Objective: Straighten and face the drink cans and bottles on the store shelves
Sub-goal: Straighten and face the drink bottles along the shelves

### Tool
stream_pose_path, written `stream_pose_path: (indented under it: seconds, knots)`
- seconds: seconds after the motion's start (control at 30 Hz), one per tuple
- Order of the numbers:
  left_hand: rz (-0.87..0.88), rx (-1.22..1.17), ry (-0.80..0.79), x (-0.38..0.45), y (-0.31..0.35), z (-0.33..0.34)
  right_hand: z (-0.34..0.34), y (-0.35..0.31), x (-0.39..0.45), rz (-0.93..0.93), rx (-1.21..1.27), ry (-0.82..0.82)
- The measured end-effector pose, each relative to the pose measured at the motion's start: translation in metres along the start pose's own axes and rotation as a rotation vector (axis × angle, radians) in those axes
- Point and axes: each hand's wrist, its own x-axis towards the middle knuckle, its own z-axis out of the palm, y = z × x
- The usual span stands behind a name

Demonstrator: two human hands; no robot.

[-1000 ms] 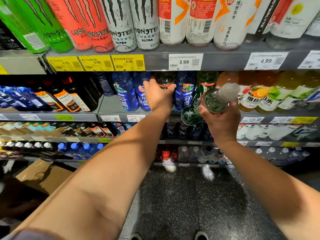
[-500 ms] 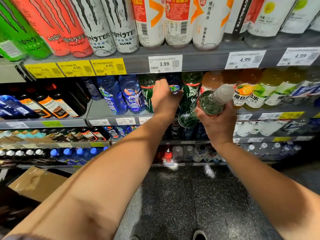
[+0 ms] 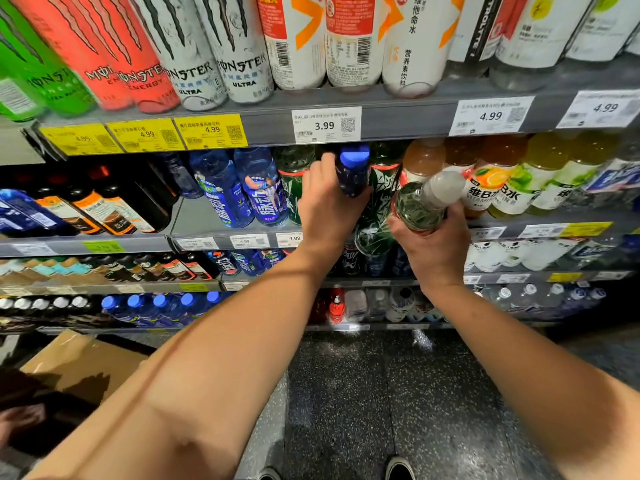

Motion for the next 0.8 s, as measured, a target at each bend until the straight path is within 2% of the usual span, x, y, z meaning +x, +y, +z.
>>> stream_pose_path:
  seconds: [0.07,0.2,0.37,0.6,0.7,0.8]
  knots:
    - [-0.044,-0.087,-0.020,-0.006,0.001,-0.003,0.001,-0.001,-0.001,-0.003,-0.016,-0.007]
    - [-0.285,-0.289,-0.032,-0.011,-0.006,-0.007,0.001,0.000,-0.003,-0.020,-0.049,0.007]
    - [-0.238,-0.353,0.018,-0.028,-0.026,-0.021,0.004,-0.003,-0.007,-0.044,-0.087,0.033]
    - [-0.357,-0.562,0.104,-0.044,-0.057,-0.062,0.015,-0.022,-0.019,-0.160,-0.202,0.011]
    - [-0.438,-0.544,0.130,-0.046,-0.074,-0.093,0.030,-0.034,-0.025,-0.165,-0.177,-0.032]
    - [-0.534,-0.651,0.216,-0.046,-0.097,-0.125,0.049,-0.050,-0.032,-0.167,-0.132,-0.079]
